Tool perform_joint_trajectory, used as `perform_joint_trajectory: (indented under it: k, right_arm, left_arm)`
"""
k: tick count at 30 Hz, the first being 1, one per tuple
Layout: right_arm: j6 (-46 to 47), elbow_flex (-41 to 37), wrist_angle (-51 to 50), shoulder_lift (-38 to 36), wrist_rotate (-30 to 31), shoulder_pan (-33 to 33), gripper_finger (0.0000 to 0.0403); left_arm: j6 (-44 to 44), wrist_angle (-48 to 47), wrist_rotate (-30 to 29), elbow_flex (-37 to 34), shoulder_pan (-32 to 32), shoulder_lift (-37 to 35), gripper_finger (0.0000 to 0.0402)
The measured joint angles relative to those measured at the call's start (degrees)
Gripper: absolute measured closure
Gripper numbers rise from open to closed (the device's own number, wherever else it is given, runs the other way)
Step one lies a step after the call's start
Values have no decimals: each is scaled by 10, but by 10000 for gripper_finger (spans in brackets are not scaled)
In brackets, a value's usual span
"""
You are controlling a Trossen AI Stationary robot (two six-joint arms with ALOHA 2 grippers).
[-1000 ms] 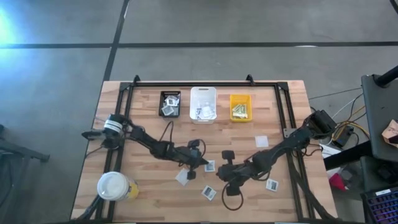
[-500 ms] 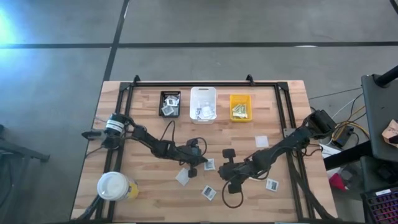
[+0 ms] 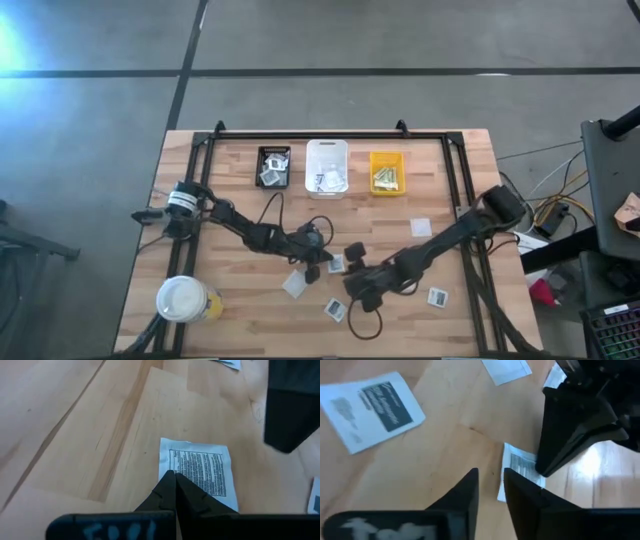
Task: Pick & Place First Aid Supplies
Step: Put the towelette pack into the black basket
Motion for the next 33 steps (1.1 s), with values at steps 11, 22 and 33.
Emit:
perform_joint_trajectory:
  k: [11,22,33]
  right_arm:
    - [-33,5,1,8,11,0,256]
    - [-60,29,4,77,68,-1,266]
    - [-75,77,-100,99,170,1,288]
  left_arm:
    - [-44,-3,3,0,0,1,401]
    - [-85,-8,7,0,0,1,401]
    - [-101,-20,24,0,1,2,401]
